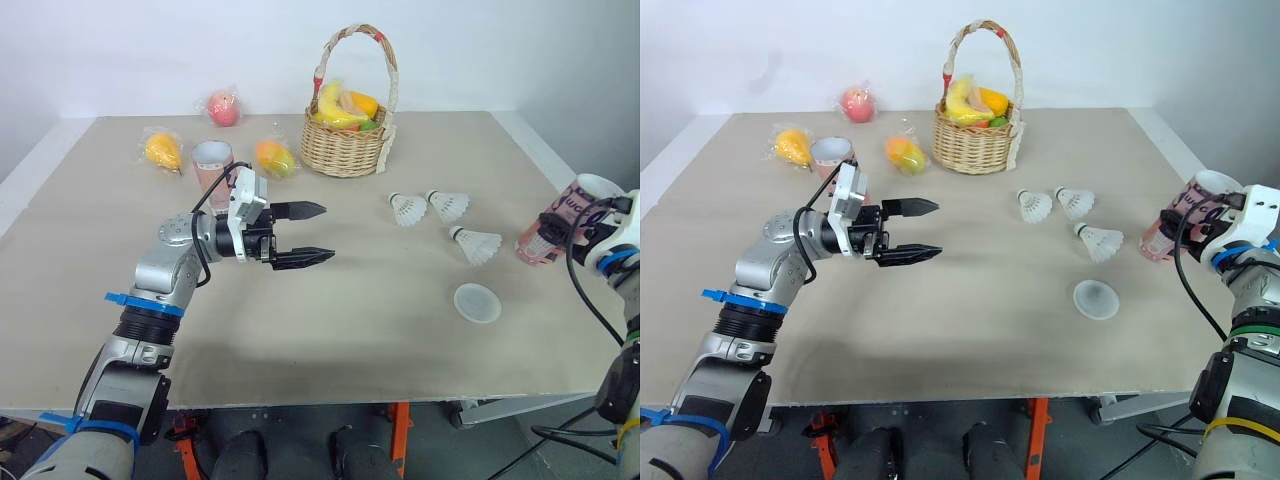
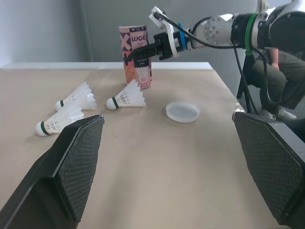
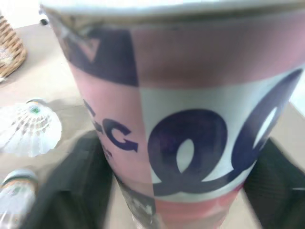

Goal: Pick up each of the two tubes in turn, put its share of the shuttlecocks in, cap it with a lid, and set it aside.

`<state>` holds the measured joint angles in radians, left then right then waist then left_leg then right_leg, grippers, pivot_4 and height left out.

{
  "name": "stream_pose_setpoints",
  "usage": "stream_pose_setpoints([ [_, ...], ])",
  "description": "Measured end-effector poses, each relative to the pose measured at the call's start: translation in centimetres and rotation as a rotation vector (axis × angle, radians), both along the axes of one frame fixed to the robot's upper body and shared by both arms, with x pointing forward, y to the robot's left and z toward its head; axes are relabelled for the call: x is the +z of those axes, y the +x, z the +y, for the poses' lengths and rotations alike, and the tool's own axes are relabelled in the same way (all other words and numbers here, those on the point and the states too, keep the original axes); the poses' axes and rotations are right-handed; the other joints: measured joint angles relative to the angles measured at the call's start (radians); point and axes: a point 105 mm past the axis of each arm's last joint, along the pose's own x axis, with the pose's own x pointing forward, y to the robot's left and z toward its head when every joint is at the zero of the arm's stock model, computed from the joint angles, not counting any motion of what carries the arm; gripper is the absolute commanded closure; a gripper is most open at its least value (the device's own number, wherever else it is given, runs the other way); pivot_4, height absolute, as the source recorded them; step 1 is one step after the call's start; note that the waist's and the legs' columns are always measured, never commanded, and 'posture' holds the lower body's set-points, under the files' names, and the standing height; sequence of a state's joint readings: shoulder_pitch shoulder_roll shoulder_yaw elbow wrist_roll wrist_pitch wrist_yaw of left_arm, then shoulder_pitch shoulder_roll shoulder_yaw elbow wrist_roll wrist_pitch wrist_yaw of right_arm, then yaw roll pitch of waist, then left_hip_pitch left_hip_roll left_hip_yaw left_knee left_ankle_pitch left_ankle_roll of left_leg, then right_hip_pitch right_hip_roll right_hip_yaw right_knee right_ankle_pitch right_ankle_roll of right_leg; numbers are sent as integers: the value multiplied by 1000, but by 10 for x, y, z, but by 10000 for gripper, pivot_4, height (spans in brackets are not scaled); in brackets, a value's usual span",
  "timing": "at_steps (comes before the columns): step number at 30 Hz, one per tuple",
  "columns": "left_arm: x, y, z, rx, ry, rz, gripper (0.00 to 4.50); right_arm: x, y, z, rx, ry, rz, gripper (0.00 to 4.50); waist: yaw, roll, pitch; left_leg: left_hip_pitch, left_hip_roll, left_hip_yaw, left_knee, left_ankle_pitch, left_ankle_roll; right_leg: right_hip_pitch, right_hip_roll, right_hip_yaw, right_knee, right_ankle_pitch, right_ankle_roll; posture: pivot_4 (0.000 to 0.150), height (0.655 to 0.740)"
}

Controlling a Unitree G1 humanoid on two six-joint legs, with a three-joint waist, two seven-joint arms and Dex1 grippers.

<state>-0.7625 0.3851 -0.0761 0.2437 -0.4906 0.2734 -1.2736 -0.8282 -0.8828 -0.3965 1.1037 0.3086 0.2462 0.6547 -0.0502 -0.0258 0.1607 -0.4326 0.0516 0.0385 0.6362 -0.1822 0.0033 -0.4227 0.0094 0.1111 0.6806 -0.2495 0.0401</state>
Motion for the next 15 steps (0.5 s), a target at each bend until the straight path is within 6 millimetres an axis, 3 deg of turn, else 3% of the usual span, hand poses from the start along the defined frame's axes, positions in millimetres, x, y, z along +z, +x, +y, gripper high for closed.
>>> stream_pose_setpoints([
  [3,1,0,1,3,-5,6,0,-15,-6,1,30,27,53,279,0,0,0,1,0,0,0,0,0,0,0,0,0,0,0,1500,7371],
  [7,1,-1,-1,-5,-14,11,0,-20,-13,3,81,31,72,279,0,0,0,1,0,0,0,0,0,1,0,0,0,-1,1,1500,7371],
  [15,3,-5,-2,-41,-29,30,0,-26,-46,-3,172,-12,111,279,2,1,0,1,0,0,0,0,0,1,0,0,0,-4,7,1500,7371],
])
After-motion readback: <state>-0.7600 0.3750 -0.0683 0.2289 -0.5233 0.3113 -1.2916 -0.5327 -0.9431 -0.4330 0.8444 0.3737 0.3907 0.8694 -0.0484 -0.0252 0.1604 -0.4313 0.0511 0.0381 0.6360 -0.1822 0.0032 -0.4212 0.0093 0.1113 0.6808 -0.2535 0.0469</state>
